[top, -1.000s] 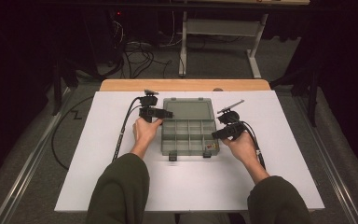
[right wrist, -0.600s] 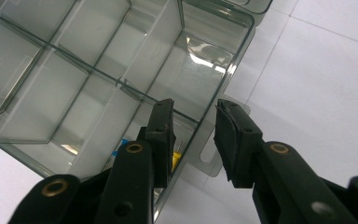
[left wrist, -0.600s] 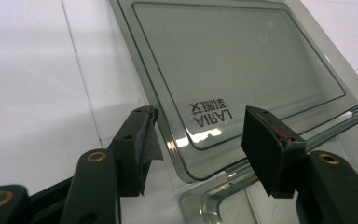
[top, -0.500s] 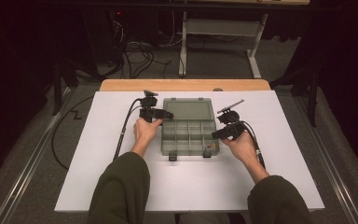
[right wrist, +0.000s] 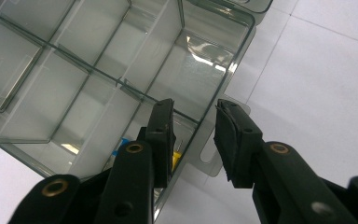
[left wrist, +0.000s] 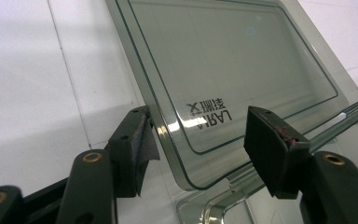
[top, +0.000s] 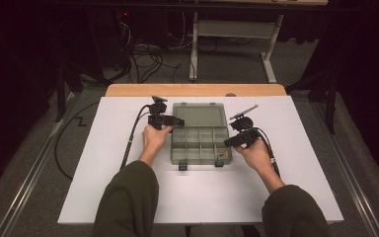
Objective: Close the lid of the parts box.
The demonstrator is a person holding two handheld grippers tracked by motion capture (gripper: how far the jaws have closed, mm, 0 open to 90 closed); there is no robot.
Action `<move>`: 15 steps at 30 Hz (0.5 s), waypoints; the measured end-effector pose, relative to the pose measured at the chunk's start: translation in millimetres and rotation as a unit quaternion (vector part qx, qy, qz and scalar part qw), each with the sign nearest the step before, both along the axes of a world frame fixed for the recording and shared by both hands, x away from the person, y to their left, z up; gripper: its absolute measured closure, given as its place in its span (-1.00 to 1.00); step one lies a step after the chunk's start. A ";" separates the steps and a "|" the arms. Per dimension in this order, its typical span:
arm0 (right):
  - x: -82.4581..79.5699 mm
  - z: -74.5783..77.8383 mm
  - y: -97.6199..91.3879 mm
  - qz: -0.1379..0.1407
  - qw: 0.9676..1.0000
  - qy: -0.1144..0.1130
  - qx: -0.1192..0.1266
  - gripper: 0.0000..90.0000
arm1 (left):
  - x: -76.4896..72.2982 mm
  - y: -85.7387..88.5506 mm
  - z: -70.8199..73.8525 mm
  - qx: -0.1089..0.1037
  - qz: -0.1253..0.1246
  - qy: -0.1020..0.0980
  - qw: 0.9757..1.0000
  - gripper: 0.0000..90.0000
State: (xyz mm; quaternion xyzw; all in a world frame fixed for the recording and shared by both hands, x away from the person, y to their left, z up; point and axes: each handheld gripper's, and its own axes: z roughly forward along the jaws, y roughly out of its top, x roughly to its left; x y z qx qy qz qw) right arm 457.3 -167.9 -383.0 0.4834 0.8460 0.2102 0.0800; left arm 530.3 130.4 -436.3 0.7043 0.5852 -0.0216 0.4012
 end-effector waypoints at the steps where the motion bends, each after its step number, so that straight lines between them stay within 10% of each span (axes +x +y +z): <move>1: 0.0 0.0 0.0 0.000 1.000 0.000 0.000 0.54 | -0.1 0.0 0.6 0.002 -0.002 -0.001 1.000 -0.06; 15: 0.1 0.3 1.0 0.000 1.000 0.000 -0.004 0.55 | -2.8 2.4 6.5 0.009 -0.013 -0.024 1.000 0.00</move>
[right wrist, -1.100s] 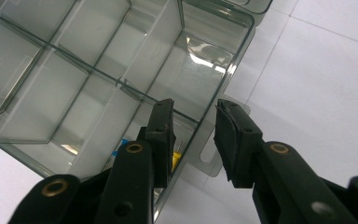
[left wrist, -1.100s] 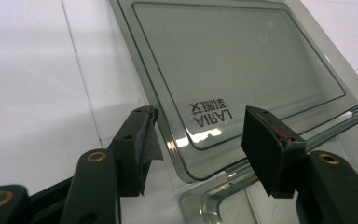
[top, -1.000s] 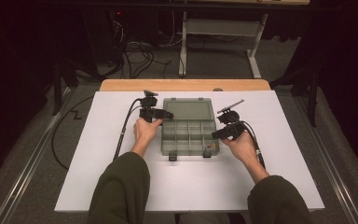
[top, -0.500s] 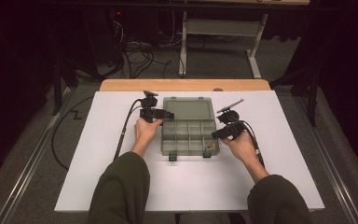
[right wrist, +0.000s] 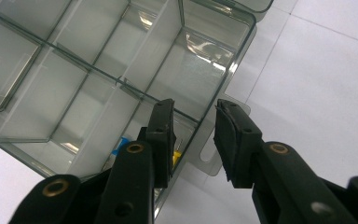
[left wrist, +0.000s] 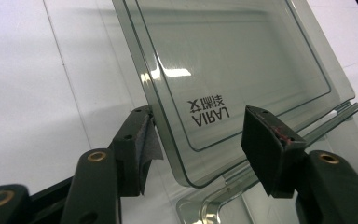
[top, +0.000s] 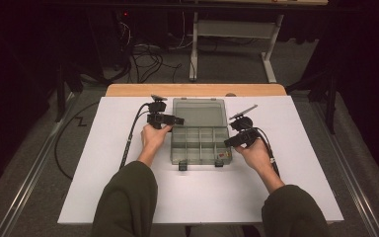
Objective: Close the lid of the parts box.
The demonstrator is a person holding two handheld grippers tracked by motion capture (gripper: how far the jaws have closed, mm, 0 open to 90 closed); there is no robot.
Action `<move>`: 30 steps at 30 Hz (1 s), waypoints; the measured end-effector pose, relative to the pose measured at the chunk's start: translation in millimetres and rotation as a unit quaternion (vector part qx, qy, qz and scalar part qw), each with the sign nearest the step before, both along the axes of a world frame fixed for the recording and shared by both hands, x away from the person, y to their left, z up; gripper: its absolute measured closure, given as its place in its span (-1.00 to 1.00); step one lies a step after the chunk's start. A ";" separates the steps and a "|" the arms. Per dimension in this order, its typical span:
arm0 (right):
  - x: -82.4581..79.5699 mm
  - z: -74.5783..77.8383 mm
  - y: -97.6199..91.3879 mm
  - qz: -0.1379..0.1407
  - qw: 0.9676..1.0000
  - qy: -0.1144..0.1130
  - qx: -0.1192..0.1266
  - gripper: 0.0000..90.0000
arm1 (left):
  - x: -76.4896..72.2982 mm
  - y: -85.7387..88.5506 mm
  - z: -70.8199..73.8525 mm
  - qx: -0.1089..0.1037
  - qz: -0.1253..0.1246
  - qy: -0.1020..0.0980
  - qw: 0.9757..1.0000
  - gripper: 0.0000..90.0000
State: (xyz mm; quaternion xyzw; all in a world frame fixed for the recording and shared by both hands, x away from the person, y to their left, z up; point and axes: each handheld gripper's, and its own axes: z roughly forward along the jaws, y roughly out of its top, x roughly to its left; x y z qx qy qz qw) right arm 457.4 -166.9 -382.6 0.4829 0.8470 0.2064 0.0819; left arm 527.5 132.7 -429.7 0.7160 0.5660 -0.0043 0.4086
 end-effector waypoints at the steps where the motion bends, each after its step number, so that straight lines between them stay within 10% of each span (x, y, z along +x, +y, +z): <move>1: 0.0 0.0 0.0 0.000 1.000 0.000 0.000 0.55 | -0.1 0.2 0.2 0.000 0.000 -0.001 1.000 0.01; 30: -0.4 1.3 2.9 -0.001 1.000 0.002 -0.013 0.57 | -5.4 3.7 11.0 -0.003 -0.010 -0.030 0.999 0.08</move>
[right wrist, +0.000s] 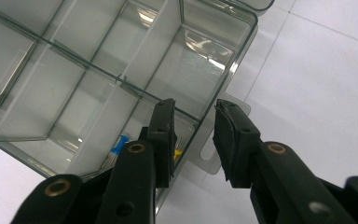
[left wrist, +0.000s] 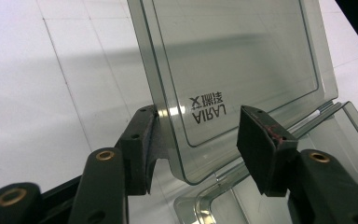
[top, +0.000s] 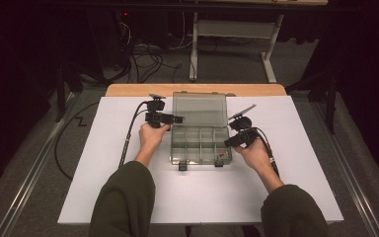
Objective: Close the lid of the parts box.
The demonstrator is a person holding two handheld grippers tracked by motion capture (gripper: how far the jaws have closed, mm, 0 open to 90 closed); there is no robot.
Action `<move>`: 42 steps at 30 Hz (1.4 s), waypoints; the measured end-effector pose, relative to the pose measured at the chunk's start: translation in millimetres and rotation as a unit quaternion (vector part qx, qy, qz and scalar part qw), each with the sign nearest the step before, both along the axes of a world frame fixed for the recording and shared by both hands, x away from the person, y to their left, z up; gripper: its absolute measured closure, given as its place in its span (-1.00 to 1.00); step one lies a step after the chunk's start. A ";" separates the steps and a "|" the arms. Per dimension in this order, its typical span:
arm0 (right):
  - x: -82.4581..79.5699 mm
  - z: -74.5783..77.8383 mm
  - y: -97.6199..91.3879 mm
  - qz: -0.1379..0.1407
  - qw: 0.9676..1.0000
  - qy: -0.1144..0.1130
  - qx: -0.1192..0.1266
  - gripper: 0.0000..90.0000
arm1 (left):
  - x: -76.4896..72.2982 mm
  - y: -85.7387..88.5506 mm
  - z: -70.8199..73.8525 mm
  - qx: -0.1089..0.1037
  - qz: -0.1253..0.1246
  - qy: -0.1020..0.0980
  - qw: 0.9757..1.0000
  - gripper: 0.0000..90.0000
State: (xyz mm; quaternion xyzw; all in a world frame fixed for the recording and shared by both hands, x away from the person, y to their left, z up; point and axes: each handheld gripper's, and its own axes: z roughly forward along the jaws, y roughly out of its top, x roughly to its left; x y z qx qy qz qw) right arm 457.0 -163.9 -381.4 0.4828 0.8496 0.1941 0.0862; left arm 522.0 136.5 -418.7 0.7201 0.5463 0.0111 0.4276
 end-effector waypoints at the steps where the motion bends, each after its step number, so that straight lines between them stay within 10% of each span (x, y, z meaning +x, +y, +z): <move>1: 0.0 0.0 0.0 0.000 1.000 0.000 0.000 0.57 | -0.3 0.1 0.4 0.001 -0.001 -0.001 1.000 0.08; 42: -1.3 -0.4 0.6 0.000 1.000 -0.006 -0.003 0.58 | -19.7 -4.9 21.5 0.061 -0.020 -0.065 0.996 0.25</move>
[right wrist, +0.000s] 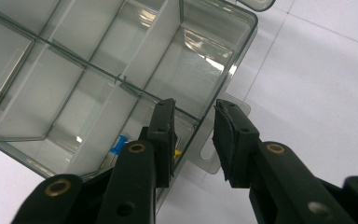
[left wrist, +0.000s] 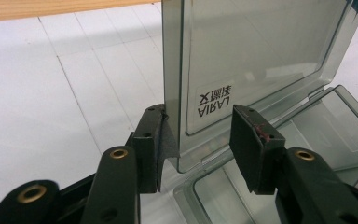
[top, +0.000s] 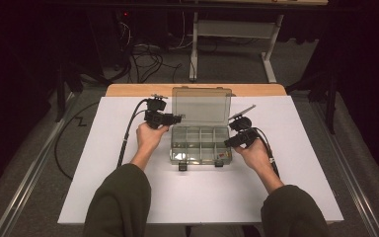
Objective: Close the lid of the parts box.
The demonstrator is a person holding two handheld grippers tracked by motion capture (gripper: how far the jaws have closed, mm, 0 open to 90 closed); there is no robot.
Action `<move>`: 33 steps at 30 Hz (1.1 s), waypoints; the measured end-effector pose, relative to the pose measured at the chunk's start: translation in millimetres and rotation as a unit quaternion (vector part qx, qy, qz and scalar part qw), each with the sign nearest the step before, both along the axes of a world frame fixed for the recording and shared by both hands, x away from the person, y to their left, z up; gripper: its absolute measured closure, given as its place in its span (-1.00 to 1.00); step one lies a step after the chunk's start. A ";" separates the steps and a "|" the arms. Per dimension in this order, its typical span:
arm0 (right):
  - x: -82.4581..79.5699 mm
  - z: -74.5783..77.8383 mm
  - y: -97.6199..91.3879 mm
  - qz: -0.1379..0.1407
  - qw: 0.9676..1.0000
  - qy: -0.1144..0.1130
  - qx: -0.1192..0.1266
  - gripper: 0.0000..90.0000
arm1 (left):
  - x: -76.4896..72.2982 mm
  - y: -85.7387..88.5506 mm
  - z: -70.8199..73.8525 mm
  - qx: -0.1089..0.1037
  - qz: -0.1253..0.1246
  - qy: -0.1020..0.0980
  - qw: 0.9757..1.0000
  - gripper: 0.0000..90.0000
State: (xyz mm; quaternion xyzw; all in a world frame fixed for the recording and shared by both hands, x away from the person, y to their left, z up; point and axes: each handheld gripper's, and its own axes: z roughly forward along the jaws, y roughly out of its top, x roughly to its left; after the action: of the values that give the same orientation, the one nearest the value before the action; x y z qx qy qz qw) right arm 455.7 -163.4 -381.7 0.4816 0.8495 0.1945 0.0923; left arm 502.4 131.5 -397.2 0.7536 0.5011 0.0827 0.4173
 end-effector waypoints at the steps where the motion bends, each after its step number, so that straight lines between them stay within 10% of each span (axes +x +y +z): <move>1: -0.1 0.0 0.1 0.000 1.000 0.000 0.000 0.58 | -0.5 -0.3 0.2 0.002 0.000 -0.001 1.000 0.26; 15: -0.6 -0.1 0.6 -0.002 1.000 -0.002 -0.001 0.58 | -9.1 -1.7 6.0 0.010 -0.011 -0.024 1.000 0.29; 16: -0.7 -0.2 0.5 -0.001 1.000 -0.002 -0.001 0.58 | -5.8 -38.8 3.1 -0.192 0.170 -0.057 0.965 0.29; 18: -1.0 -0.3 0.5 -0.001 1.000 -0.003 -0.001 0.58 | -7.0 -38.8 2.7 -0.190 0.169 -0.059 0.965 0.29; 19: -1.2 -0.3 0.4 -0.001 1.000 -0.004 -0.001 0.58 | -10.5 -21.1 -0.2 -0.083 0.081 -0.055 0.992 0.29; 20: -1.4 -0.4 0.4 -0.001 1.000 -0.004 -0.001 0.58 | -7.7 -41.2 2.5 -0.198 0.176 -0.064 0.962 0.28; 21: -1.5 -0.5 0.4 -0.001 1.000 -0.004 0.000 0.58 | -7.7 -43.4 2.8 -0.208 0.185 -0.067 0.958 0.27; 33: -3.3 -1.6 0.5 -0.001 1.000 -0.014 0.000 0.58 | -18.2 -49.6 4.3 -0.179 0.171 -0.090 0.965 0.18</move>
State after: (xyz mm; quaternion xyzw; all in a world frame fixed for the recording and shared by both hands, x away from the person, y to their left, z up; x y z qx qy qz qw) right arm 452.4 -162.9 -383.3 0.4801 0.8475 0.2011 0.1039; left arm 484.1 81.9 -392.8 0.5595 0.5895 0.1290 0.5682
